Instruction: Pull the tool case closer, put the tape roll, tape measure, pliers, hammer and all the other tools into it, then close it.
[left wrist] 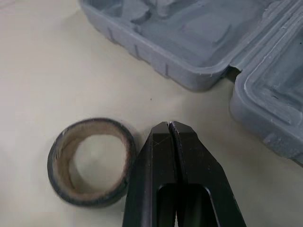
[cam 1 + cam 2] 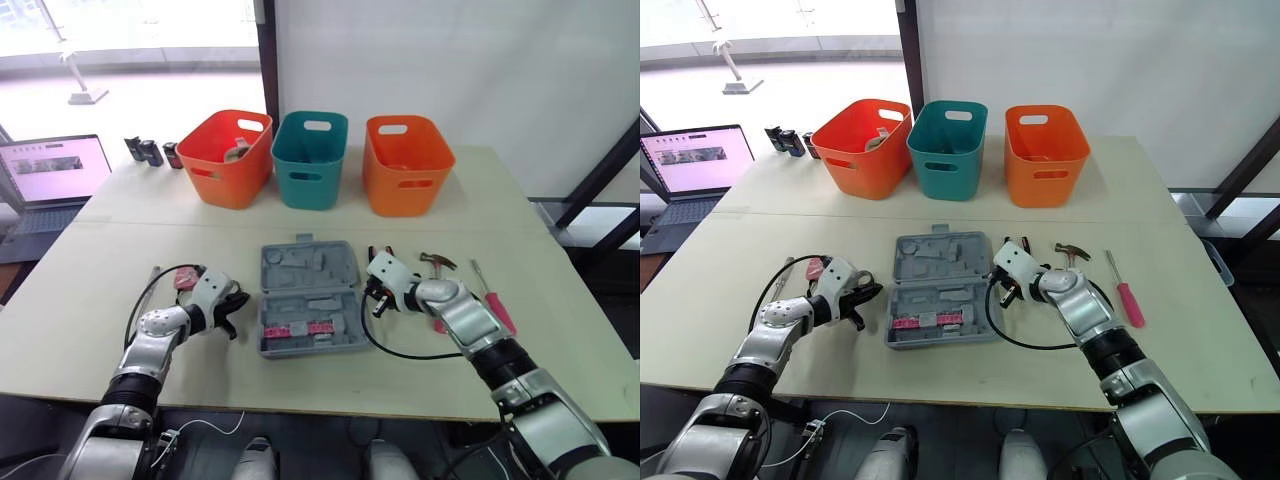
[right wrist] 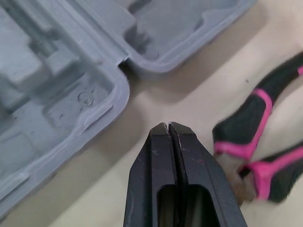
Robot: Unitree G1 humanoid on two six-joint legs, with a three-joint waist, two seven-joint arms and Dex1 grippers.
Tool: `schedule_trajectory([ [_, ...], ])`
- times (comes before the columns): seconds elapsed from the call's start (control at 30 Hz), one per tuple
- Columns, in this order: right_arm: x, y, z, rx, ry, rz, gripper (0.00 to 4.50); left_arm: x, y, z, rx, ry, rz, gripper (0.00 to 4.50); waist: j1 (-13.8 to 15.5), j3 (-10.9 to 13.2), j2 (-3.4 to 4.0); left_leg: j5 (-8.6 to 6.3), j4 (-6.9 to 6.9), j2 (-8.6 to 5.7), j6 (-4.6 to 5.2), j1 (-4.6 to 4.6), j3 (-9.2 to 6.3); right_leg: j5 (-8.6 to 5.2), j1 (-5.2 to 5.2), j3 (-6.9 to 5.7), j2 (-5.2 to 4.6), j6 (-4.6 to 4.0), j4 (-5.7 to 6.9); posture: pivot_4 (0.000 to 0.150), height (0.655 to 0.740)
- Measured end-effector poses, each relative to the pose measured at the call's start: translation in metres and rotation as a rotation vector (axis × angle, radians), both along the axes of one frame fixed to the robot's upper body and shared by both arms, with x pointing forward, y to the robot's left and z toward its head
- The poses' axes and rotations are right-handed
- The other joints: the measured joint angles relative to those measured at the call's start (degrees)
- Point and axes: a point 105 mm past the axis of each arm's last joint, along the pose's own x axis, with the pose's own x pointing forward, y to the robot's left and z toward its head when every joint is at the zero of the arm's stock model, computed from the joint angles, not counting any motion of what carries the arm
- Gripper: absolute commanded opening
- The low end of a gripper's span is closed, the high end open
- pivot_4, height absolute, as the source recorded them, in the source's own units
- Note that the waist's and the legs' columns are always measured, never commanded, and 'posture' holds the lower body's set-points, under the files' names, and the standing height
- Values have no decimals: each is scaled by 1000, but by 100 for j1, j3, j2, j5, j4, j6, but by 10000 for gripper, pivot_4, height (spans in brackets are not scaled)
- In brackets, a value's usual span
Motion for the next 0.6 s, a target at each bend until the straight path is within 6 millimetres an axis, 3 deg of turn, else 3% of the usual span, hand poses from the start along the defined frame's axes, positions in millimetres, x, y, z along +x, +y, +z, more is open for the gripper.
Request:
schedule_trajectory([
  [0.37, -1, 23, -2, -52, 31, 129, 669, 10, -20, 1, 70, -22, -82, 552, 0, -2, 3, 2, 0, -1, -4, 6, -1, 0, 5, 0, 0, 2, 3, 1500, 7400],
  [0.6, -32, 20, -6, -67, 81, 173, 669, -14, -26, -3, 63, 5, -188, 552, 1, -3, 5, 0, -9, -1, -2, 4, -1, -8, 4, 0, 0, 12, -1, 1500, 7400],
])
